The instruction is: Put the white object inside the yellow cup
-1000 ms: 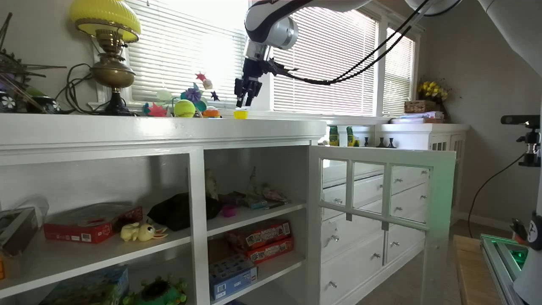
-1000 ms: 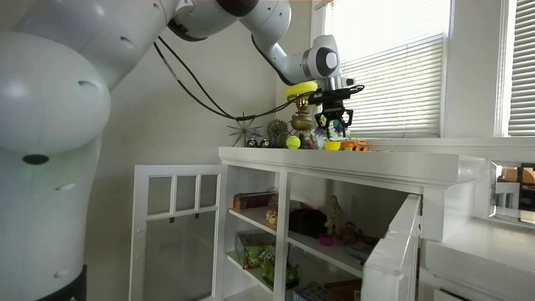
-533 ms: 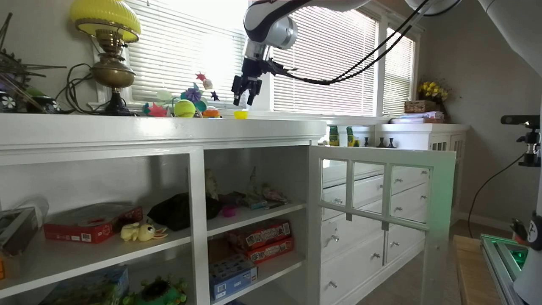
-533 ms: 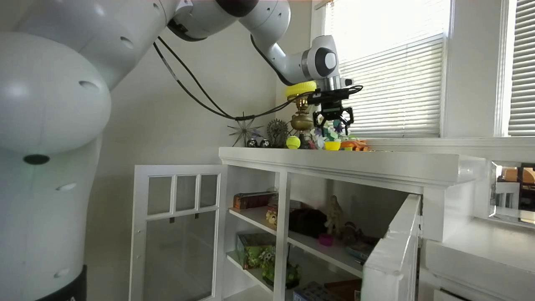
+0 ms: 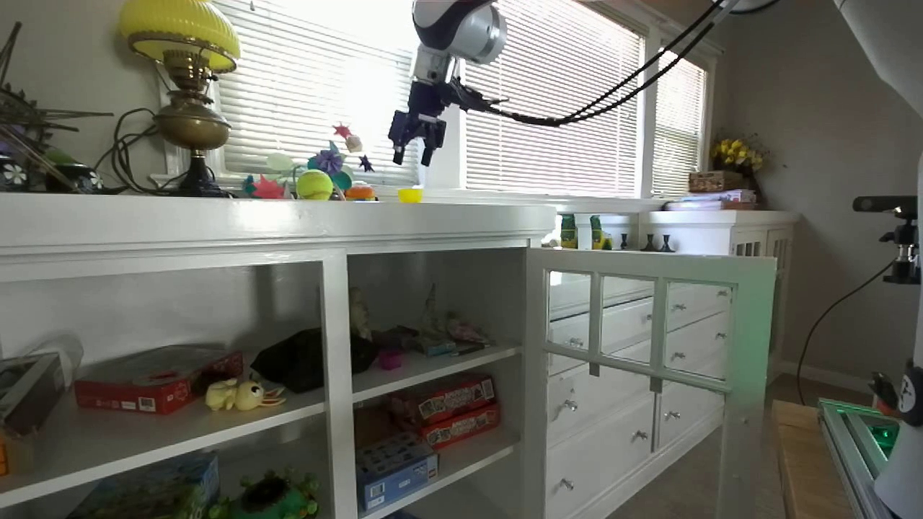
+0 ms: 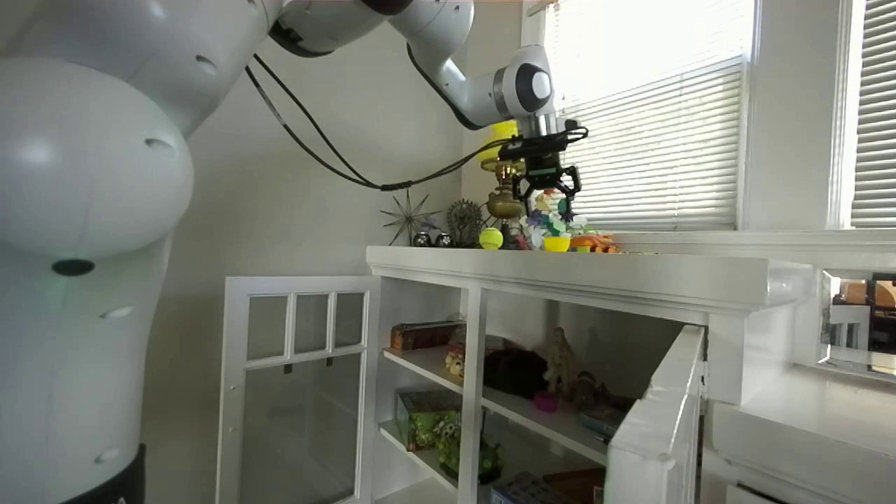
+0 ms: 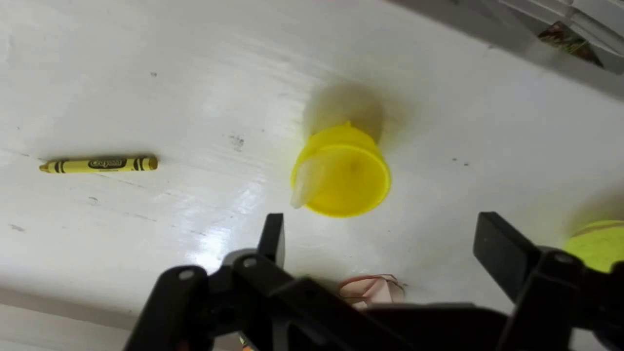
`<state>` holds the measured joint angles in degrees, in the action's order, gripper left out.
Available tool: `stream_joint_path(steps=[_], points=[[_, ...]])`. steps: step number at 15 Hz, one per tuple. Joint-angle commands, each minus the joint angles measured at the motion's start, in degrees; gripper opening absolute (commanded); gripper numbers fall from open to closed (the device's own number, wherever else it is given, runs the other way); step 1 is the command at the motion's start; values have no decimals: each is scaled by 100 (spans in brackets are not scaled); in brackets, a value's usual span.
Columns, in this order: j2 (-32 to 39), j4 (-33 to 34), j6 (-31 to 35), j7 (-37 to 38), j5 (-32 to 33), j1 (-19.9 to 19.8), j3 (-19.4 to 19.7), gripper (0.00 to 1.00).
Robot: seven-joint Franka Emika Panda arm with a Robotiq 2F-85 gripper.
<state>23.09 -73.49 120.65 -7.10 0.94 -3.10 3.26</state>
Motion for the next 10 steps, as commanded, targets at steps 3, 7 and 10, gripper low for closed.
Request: stream_joint_path(steps=[3,7,10], points=[[-1425,-994,-1352,1069,570,659,-24,100],[-2311,-1893,-1893,1536,1639,1183,-220,100],[-2107,-1592,-1891,1544,1776,1041,-465,100]])
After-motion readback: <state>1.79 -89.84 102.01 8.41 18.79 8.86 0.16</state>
